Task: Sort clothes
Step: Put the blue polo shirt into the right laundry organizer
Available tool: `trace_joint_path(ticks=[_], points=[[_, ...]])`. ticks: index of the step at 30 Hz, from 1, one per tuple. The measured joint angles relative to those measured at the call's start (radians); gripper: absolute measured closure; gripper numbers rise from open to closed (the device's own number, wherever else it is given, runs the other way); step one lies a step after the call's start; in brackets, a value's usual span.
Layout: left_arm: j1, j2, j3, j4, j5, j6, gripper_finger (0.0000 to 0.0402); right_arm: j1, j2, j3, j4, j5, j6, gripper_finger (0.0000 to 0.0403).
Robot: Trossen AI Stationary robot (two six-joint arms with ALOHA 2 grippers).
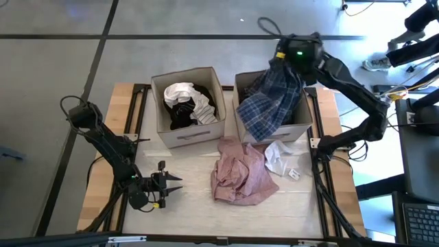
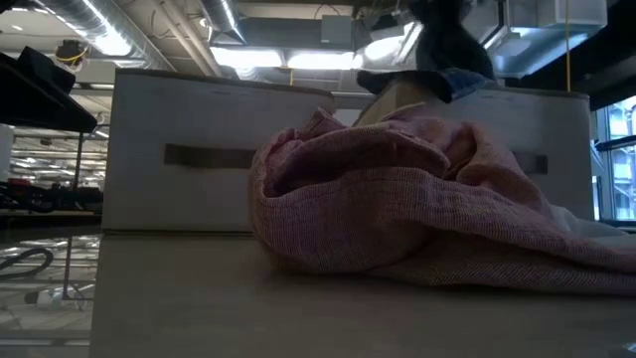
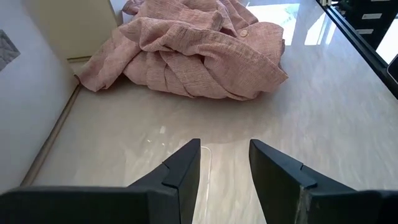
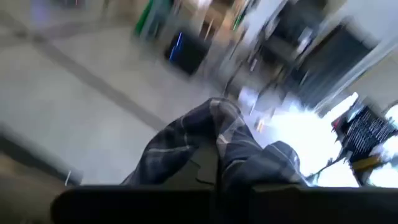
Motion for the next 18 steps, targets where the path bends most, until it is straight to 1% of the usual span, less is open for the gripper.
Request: trace_joint_path(ticks=[4,7,11,16,18], points=[[0.0,0.0,0.0,0.0,0.0,0.0,0.0274,-0.058,0.06,0.0,-0.201,-0.131,0.154,0.0391],[0.0,0.0,0.0,0.0,0.0,0.0,0.0274,-0.07,0.117,0.0,-0.282,-0.213,0.203,0.0391],[0.0,0.0,0.0,0.0,0.0,-0.008,0.0274,-0.067,0.194,0.0,-0.33,-0.28,0.22,0.0391],[0.0,0.0,0.0,0.0,0.0,-0.016,0.0274,-0.068,0.296,0.0,-0.345,-0.421,0.249,0.0391],[0.0,0.0,0.0,0.0,0.0,-0.016,0.0274,-0.067,0.337,0.0,-0.343,-0.461,0.258,0.0391]])
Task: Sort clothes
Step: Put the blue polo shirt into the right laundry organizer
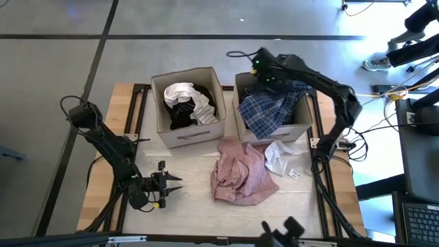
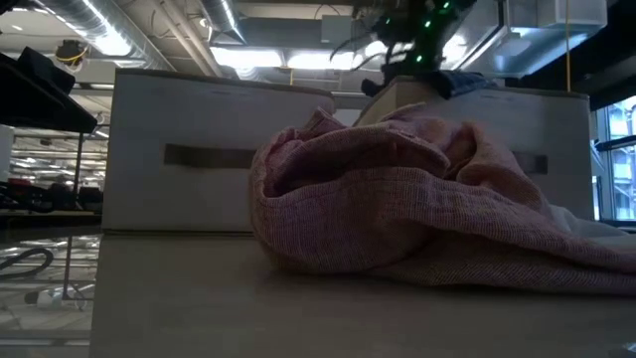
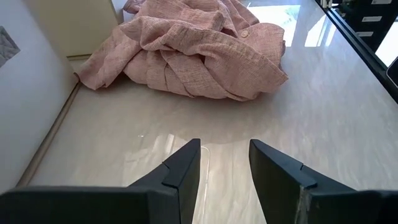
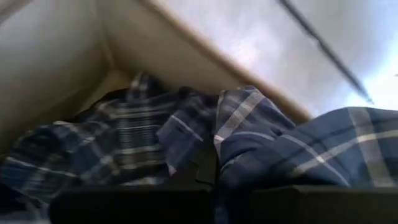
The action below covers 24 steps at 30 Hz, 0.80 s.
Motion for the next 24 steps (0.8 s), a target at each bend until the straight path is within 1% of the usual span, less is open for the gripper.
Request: trace_joint_path(ticks=[3,8,10,12,15,18,21,24], points=[[0.0,0.0,0.0,0.0,0.0,0.0,0.0274,0.0,0.058,0.0,0.002,-0.051,0.013,0.0391],[0.0,0.0,0.0,0.0,0.0,0.0,0.0274,0.0,0.142,0.0,0.007,-0.057,0.127,0.0391],[0.0,0.0,0.0,0.0,0.0,0.0,0.0274,0.0,0.165,0.0,0.005,-0.073,0.144,0.0389],[0.0,0.0,0.0,0.0,0.0,0.004,0.0274,0.0,0.178,0.0,0.003,-0.085,0.145,0.0378],[0.0,0.0,0.0,0.0,0.0,0.005,0.0274,0.0,0.18,0.001,0.002,-0.088,0.146,0.0345],[0.0,0.0,0.0,0.0,0.0,0.006,0.0274,0.0,0.18,0.037,-0.043,-0.095,0.143,0.0298],[0.0,0.0,0.0,0.0,0.0,0.008,0.0274,0.0,0.177,0.122,-0.117,-0.106,0.137,0.0251],[0.0,0.0,0.0,0.0,0.0,0.009,0.0274,0.008,0.176,0.23,-0.181,-0.106,0.139,0.0214]])
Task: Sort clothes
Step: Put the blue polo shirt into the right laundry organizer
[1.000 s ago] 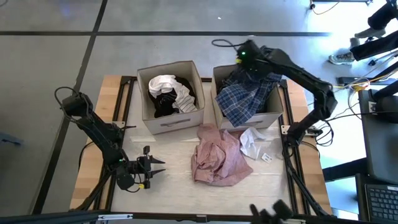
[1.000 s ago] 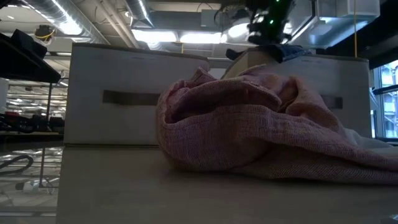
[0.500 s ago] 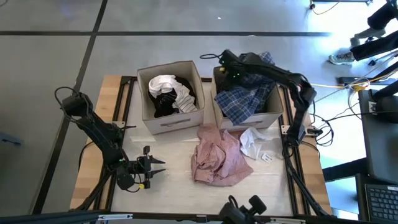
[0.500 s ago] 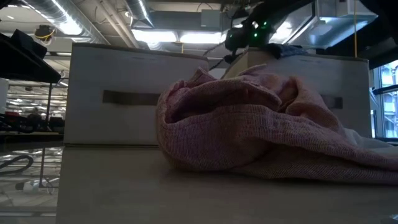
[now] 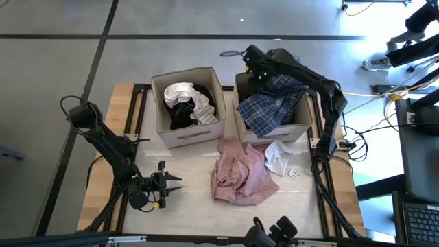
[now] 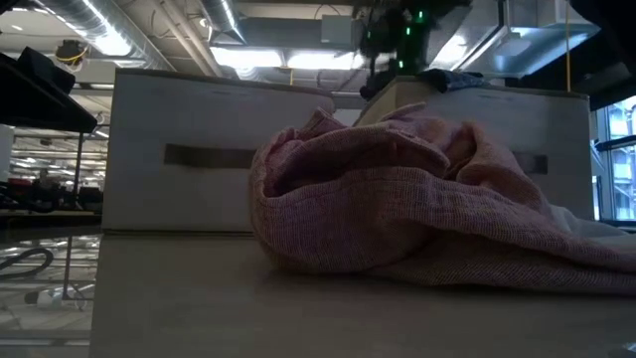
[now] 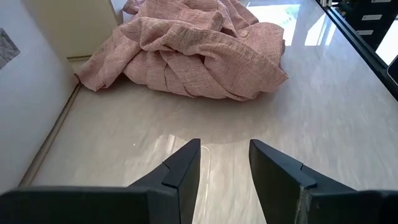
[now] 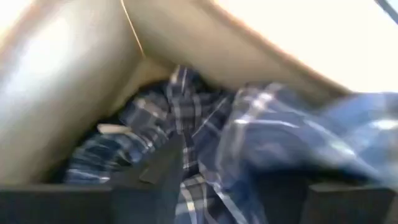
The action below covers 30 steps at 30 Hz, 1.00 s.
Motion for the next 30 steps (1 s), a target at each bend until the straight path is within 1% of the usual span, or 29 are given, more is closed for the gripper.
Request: trace_joint_path(ticks=[3,6,9,12,15,20,24,30], points=[[0.0,0.0,0.0,0.0,0.0,-0.001,0.0274,0.017,0.0,0.112,-0.044,0.009,0.003,0.0186],[0.0,0.0,0.0,0.0,0.001,-0.006,0.0274,0.054,-0.003,0.207,-0.076,0.008,0.003,0.0167],[0.0,0.0,0.0,0.0,0.006,-0.008,0.0274,0.102,-0.003,0.275,-0.122,0.007,-0.001,0.0157],[-0.001,0.0,0.0,0.0,0.012,-0.008,0.0274,0.157,-0.003,0.309,-0.183,-0.002,-0.017,0.0153],[-0.001,0.0,0.0,0.0,0.019,-0.009,0.0274,0.215,-0.003,0.311,-0.242,-0.029,-0.023,0.0153],[-0.001,0.0,0.0,0.0,0.019,-0.009,0.0274,0.301,-0.006,0.27,-0.264,-0.017,-0.026,0.0152],[-0.001,0.0,0.0,0.0,0.02,-0.009,0.0274,0.322,-0.005,0.21,-0.284,0.003,-0.015,0.0152],[-0.001,0.0,0.0,0.0,0.026,-0.012,0.0274,0.307,-0.007,0.07,-0.258,0.031,-0.01,0.0152]])
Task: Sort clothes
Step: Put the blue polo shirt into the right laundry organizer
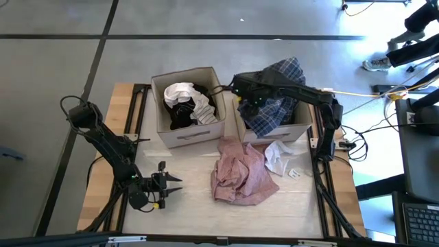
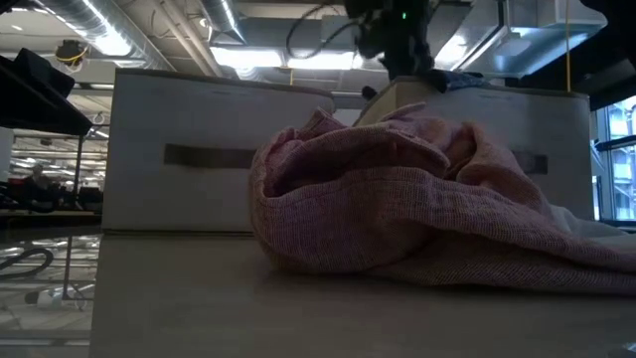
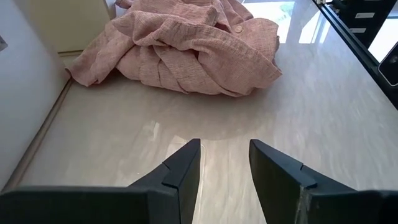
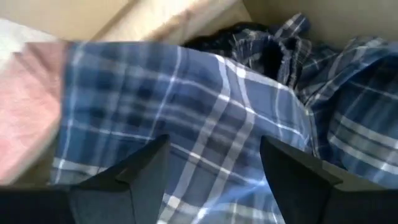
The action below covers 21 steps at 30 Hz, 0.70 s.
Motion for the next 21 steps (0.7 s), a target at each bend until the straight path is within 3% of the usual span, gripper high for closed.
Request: trace_joint_path(ticks=[8,16,21], points=[[0.0,0.0,0.0,-0.007,0.0,-0.001,0.0274,-0.054,-0.004,-0.196,0.183,0.002,-0.04,0.0152],[0.0,0.0,0.0,-0.013,0.0,-0.002,0.0274,-0.108,-0.014,-0.401,0.448,-0.181,-0.059,0.0152],[0.0,0.0,0.0,-0.023,0.0,-0.005,0.0274,-0.106,-0.011,-0.429,0.504,-0.207,-0.063,0.0152]])
